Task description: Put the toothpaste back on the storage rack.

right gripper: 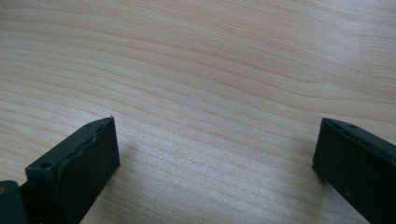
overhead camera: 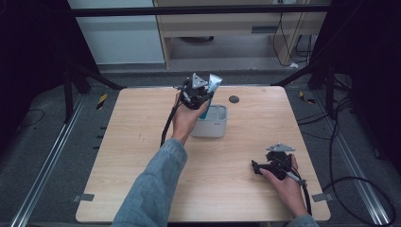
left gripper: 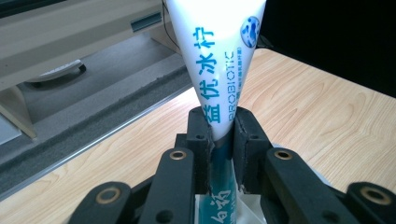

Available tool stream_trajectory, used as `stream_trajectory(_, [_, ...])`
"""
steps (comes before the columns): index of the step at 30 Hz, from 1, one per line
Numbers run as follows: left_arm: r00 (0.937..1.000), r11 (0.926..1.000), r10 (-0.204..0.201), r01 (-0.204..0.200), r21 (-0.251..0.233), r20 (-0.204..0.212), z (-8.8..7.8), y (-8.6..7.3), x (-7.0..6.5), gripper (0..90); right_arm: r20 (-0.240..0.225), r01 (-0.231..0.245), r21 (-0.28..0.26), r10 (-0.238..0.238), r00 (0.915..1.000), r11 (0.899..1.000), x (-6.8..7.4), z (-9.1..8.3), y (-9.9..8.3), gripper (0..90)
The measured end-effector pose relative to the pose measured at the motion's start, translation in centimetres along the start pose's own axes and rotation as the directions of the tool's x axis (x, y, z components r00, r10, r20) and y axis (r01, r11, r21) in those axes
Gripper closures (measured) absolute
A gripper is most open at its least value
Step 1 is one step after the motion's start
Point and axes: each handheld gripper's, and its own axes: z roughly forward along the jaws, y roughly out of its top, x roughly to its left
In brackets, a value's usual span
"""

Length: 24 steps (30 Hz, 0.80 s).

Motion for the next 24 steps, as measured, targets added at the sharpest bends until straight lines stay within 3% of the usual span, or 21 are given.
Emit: stream_trajectory(24, [1.0000, 0.9996, 0.000, 0.000, 0.027, 0.008, 0.9, -1.0, -0.4, 78.1, 0.000, 0.000, 0.002, 0.000, 1.0000, 1.000, 0.0, 0.0, 0.0, 0.7])
